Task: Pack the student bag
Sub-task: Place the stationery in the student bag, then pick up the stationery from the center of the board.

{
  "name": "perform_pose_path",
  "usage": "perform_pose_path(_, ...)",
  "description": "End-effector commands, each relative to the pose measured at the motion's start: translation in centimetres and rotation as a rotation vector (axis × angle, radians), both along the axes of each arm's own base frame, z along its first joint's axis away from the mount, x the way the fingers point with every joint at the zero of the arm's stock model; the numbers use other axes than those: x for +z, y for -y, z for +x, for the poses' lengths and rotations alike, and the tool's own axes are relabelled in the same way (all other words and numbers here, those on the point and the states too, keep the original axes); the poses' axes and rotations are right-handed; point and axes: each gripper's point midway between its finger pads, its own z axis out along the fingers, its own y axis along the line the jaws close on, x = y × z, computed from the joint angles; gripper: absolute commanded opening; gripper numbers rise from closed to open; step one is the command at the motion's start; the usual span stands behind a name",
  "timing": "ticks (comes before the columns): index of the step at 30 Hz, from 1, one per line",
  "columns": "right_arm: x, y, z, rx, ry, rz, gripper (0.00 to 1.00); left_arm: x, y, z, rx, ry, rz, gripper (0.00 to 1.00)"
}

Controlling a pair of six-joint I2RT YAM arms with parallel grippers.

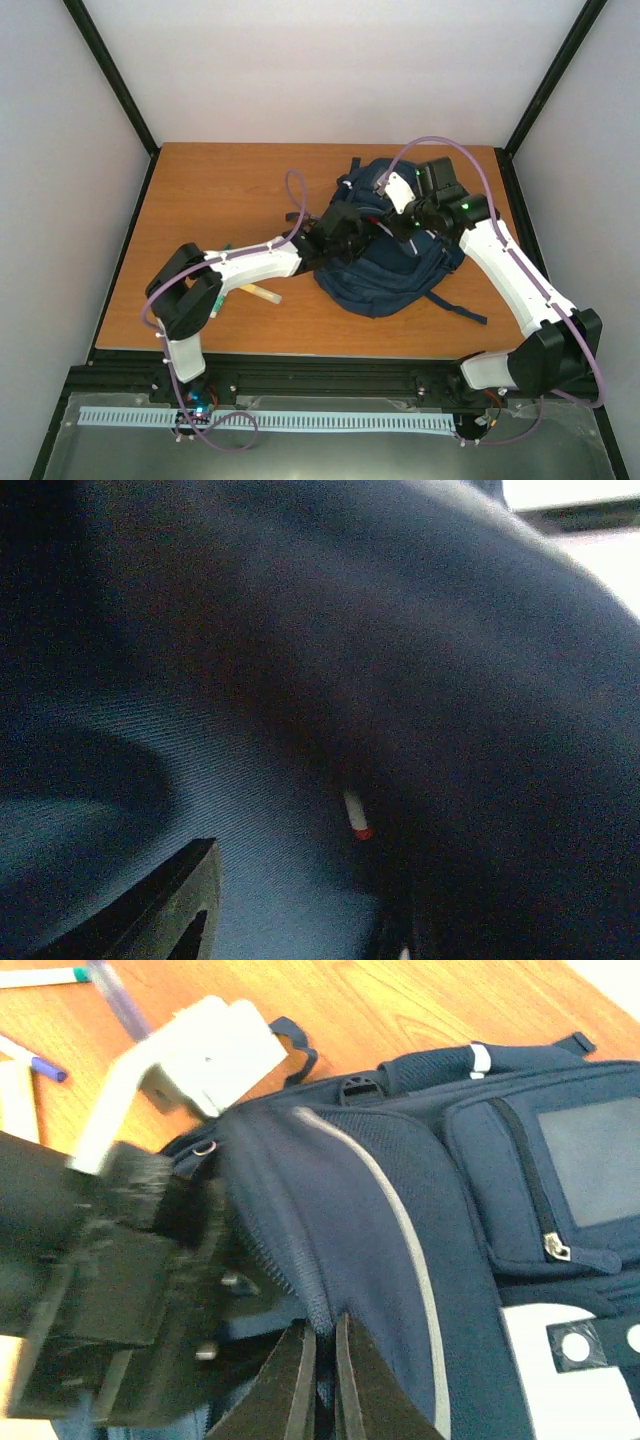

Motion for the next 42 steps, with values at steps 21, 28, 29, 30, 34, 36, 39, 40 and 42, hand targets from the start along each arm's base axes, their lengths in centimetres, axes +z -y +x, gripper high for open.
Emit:
perform_pose_path(21,-2.1,0.0,-0.7,0.03,0.102,0.142,0.03,-3.4,-20.5,-11.1,-0.11,-0.003,0.677,0.68)
perform_pose_path(28,-2.3,-0.5,-1.3,0.063,0.089,0.161,0.03,-5.3,-27.0,-11.3,0.072,-0.142,0.763,0.75)
perform_pose_path(29,-2.3,-0.5,-1.3,0.065,0.087,0.161,0.03,-5.7,-27.7,-11.3,0.088,-0.164,0.766,0.75)
perform_pose_path(30,-2.4,-0.5,-1.3,0.067,0.086,0.16,0.03,-6.0,-28.4,-11.3,0.106,-0.185,0.768,0.75)
perform_pose_path(34,-2.6,-0.5,-1.4,0.072,0.085,0.157,0.03,-6.8,-30.3,-10.9,0.168,-0.242,0.769,0.74)
perform_pose_path(36,-2.6,-0.5,-1.5,0.074,0.084,0.154,0.03,-7.1,-31.0,-10.7,0.194,-0.262,0.767,0.72)
perform_pose_path(39,-2.9,-0.5,-1.5,0.076,0.08,0.151,0.03,-7.8,-31.6,-10.4,0.218,-0.297,0.757,0.71)
perform_pose_path(40,-2.9,-0.5,-1.5,0.078,0.081,0.15,0.03,-8.0,-31.8,-10.3,0.225,-0.309,0.755,0.7)
perform_pose_path(42,-2.9,-0.5,-1.5,0.079,0.08,0.15,0.03,-8.5,-31.8,-10.0,0.227,-0.329,0.744,0.69)
